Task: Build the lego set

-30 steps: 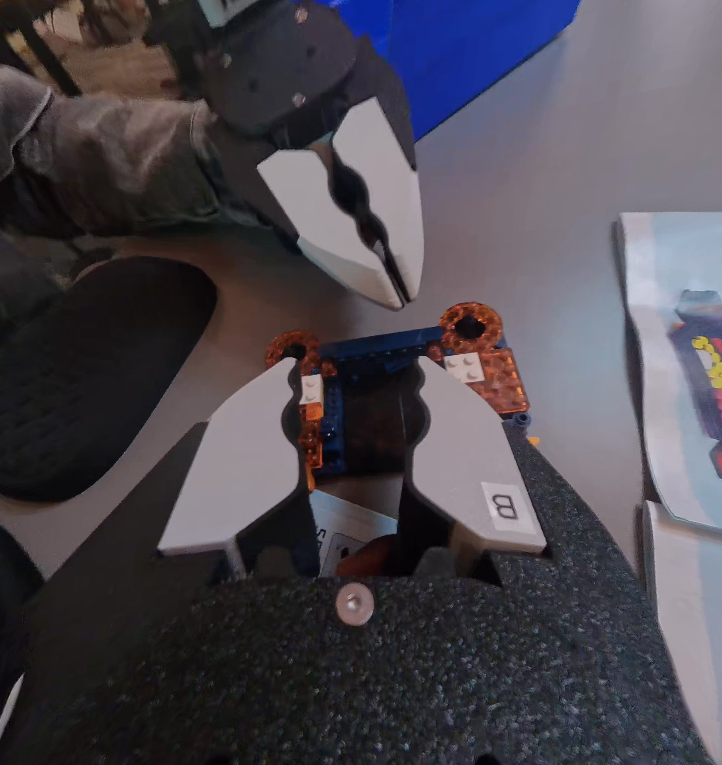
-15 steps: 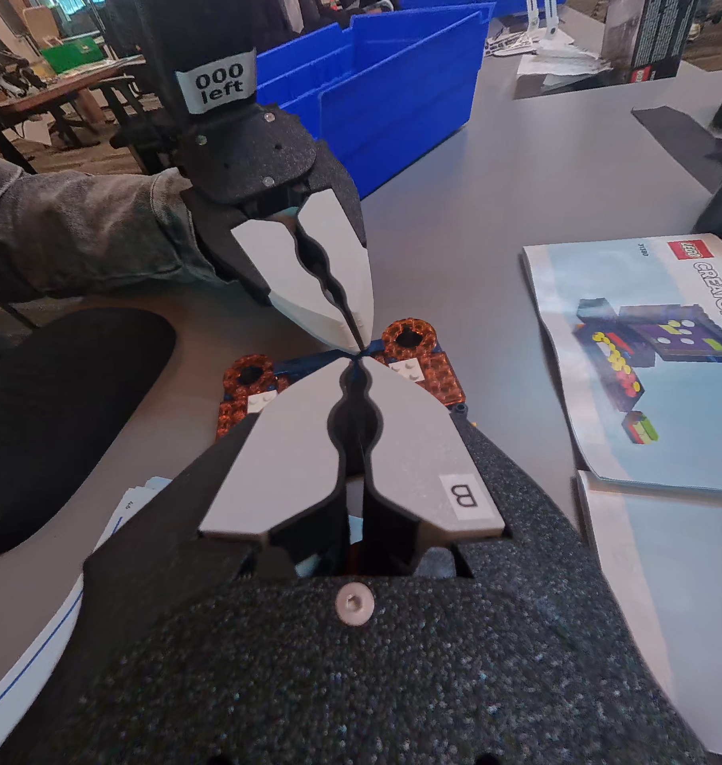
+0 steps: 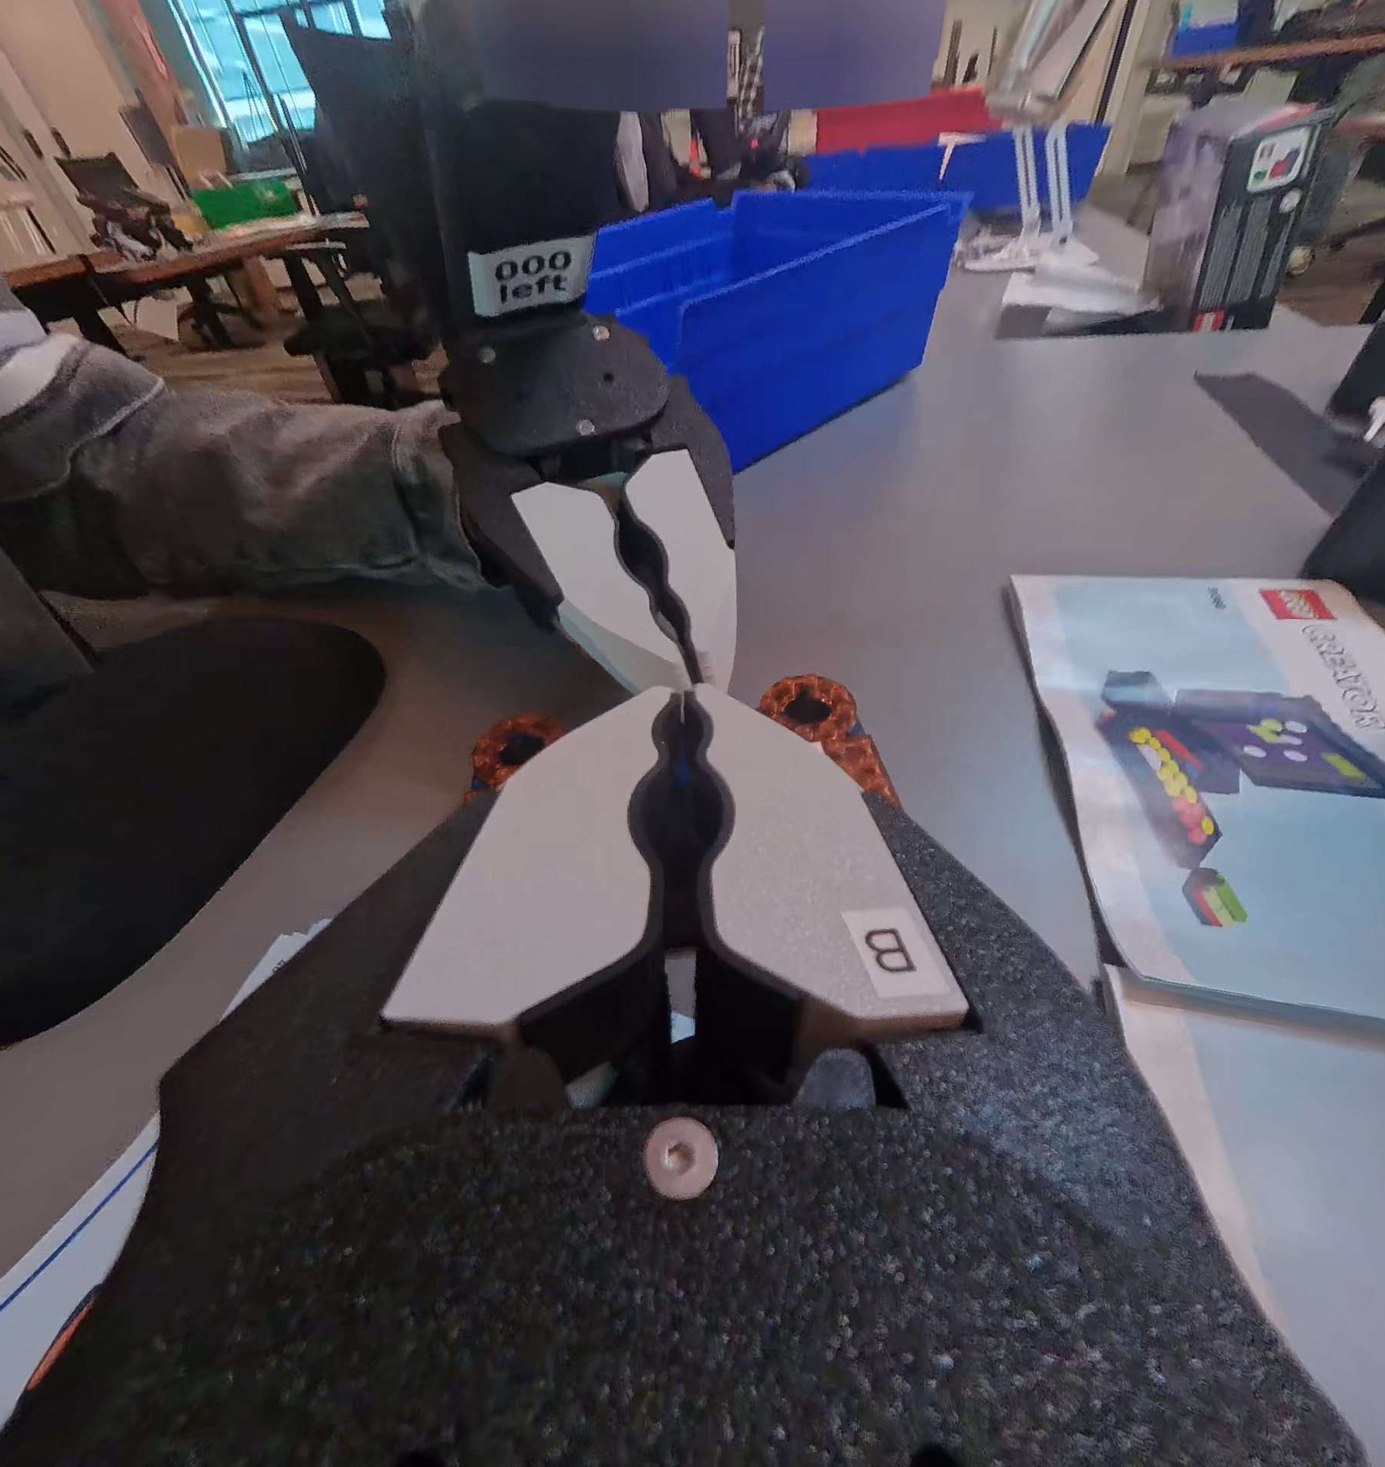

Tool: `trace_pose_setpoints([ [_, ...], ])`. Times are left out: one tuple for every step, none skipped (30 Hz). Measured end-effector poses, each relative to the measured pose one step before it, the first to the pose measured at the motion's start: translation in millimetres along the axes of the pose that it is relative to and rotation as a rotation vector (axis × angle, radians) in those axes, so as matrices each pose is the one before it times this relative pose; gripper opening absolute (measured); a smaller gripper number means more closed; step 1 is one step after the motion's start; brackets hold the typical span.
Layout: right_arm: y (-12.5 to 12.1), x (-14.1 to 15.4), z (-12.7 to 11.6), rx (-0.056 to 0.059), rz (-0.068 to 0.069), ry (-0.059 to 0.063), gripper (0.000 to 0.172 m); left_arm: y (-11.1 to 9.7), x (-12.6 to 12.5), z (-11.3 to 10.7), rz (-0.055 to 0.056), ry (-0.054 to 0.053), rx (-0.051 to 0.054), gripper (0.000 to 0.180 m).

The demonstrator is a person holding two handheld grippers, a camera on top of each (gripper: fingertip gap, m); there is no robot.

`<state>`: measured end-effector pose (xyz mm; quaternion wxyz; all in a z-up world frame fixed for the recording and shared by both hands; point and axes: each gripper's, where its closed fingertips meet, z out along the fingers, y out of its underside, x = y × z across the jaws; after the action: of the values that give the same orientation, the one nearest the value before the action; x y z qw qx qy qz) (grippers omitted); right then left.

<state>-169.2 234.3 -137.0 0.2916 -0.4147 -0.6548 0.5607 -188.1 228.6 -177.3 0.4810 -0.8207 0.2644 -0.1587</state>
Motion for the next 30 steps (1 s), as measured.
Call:
trace_pose_setpoints([
  [-2.01,0.07,-2.02,0.0174,-0.0019,-0.0005,0.0,-5.6,1.36,-2.16,0.0041,0.0001,0.0412,0.0],
  [-0.73,0.7,-1.42,0.0113,0.0046,0.0009,0.001,-7.93,0.23,-3.09,-0.0099,-0.0039,0.0558,0.0],
  [-0.48,1.03,-1.01,0.0106,0.0091,0.0021,0.001,-5.01,1.71,-2.51,-0.0162,0.014,0.0341,0.0],
  [-1.86,0.36,-1.12,0.0144,0.0075,-0.0033,0.001,0.5,1.21,-0.84,-0.0108,0.0134,-0.0033,0.0],
  [-1.62,0.89,-1.06,0.0137,0.0075,0.0003,0.001,5.26,0.05,0.48,0.01,0.0023,-0.0307,0.0],
  [-1.09,0.52,-0.83,0.0091,0.0061,-0.0004,0.001,5.69,1.5,1.4,0.0237,0.0069,-0.0384,0.0],
  [-0.74,-0.04,-0.6,0.0063,0.002,-0.0027,0.001,3.81,4.08,1.69,0.0259,0.0205,-0.0297,0.0],
  [-0.38,0.23,-0.38,0.0034,0.001,0.0015,0.001,5.5,1.62,2.57,0.0178,0.0026,-0.0421,0.0],
  [-0.25,0.17,-0.18,0.002,0.0006,0.0004,0.001,0.16,-1.35,0.6,0.0053,-0.014,-0.0021,0.0],
  [-0.11,-0.02,-0.07,0.001,0.0002,-0.0004,0.001,0.19,0.02,0.01,-0.0065,0.0016,0.0005,0.0],
  [0.09,-0.18,0.05,-0.0006,-0.0014,-0.0008,0.001,0.27,-0.03,-0.04,-0.0069,-0.0001,-0.0001,0.0],
  [0.17,-0.52,0.1,-0.0019,-0.0027,-0.002,0.001,0.4,0.07,0.08,0.0049,-0.0045,-0.0013,0.0],
  [0.37,-0.56,0.26,-0.0029,-0.0028,-0.0026,0.0,0.15,-0.05,0.03,0.0082,-0.0063,-0.001,0.0],
  [0.51,-0.58,0.47,-0.0043,-0.002,-0.0027,0.0,0.35,0.09,0.03,0.0093,-0.0074,-0.0009,0.0],
  [0.73,-0.26,0.46,-0.0056,-0.0007,-0.0018,0.0,0.28,0.15,0.16,0.0142,-0.0105,-0.0018,0.0],
  [0.52,0.0,0.46,-0.0048,0.0,0.0,0.0,0.2,0.31,0.22,0.0155,-0.0098,-0.0021,0.0],
  [0.38,0.45,0.27,-0.0026,0.0002,0.0033,0.0,0.26,0.03,-0.07,0.0124,-0.0091,-0.0047,0.0],
  [0.04,-0.02,0.08,-0.0003,-0.0009,0.0007,0.0,0.09,-0.03,0.05,0.0105,-0.0081,-0.0063,0.0],
  [-0.17,0.02,-0.14,0.0017,-0.0005,0.001,0.0,0.06,-0.01,-0.11,0.0072,-0.0074,-0.0074,0.0],
  [-0.35,0.36,-0.34,0.0033,0.0003,0.0028,0.0,-0.27,0.03,0.02,-0.0016,-0.003,-0.0029,0.0],
  [-0.52,0.15,-0.4,0.0039,-0.0001,0.0014,0.0,-0.42,0.25,-0.21,-0.0087,0.0057,0.0093,0.0],
  [-0.51,0.03,-0.42,0.0047,-0.0003,0.0006,0.0,-0.58,0.11,-0.54,0.0001,0.0068,0.0126,0.0],
  [-0.65,0.01,-0.6,0.006,0.0003,0.0003,0.0,-0.3,0.43,-1.06,-0.0013,0.0058,0.0043,0.0],
  [-0.77,0.36,-0.68,0.0074,0.0019,0.0011,0.0,-2.19,1.02,-1.82,-0.0043,0.0089,0.0197,0.0],
  [-0.86,0.29,-0.74,0.008,0.0035,0.0,0.0,-4.92,-1.44,-2.89,-0.013,-0.0124,0.0375,0.0],
  [-0.92,0.28,-0.74,0.0082,0.0047,-0.0011,0.0,-2.27,3.67,-1.96,-0.005,0.0222,0.0158,0.0],
  [-0.94,0.6,-0.76,0.0081,0.0055,0.0001,0.0,3.62,3.28,0.23,-0.0003,0.0194,-0.0251,0.0],
  [-0.68,0.61,-0.61,0.0068,0.005,0.0014,0.0,8.22,2.4,1.98,0.0168,0.0105,-0.0521,0.0],
  [-0.5,0.43,-0.49,0.0047,0.0033,0.0016,0.0,-1.49,1.29,0.38,0.0121,0.0003,0.0085,0.0],
  [-0.24,0.12,-0.29,0.0028,0.0007,0.0006,0.0,-0.17,0.11,0.55,0.0041,-0.0022,-0.0037,0.0],
])
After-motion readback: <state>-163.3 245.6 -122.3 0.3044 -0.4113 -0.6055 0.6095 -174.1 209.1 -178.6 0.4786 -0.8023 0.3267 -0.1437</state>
